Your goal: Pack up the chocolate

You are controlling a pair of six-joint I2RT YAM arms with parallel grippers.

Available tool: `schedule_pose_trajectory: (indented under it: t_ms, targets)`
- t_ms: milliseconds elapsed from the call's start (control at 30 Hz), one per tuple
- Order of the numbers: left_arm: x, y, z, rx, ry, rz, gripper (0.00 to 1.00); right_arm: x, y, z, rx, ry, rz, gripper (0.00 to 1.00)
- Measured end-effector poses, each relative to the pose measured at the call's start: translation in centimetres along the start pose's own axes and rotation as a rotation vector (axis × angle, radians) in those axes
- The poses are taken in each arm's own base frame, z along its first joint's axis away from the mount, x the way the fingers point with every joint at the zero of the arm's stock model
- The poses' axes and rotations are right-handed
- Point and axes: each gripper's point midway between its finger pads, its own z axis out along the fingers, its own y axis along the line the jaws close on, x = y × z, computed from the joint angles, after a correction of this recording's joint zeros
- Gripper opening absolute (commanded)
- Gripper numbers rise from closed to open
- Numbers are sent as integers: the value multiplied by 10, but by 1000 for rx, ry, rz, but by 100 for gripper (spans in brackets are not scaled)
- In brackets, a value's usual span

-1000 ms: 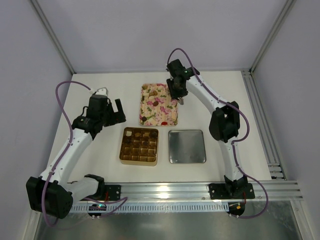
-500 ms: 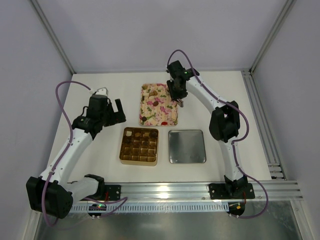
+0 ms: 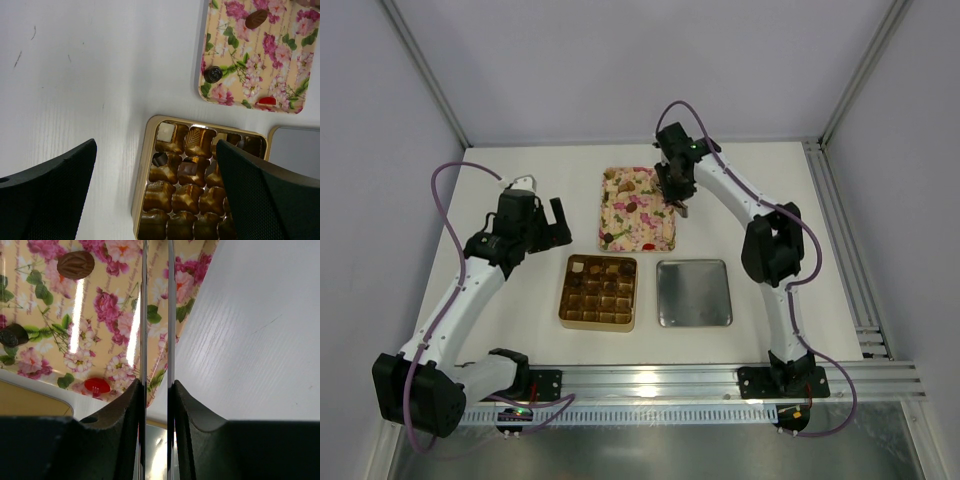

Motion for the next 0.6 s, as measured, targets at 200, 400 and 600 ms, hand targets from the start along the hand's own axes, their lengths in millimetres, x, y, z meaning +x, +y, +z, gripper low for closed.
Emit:
schedule_pose_trajectory:
  t_ms: [200,400,600]
  targets:
    - [0,0,0,0,0,0,100,7,2,-15,-24,-3,5,31]
    - [0,0,0,0,0,0,100,13,7,-29,-62,-10,13,31]
    - [0,0,0,0,0,0,100,20,12,-40,-97,-14,26,31]
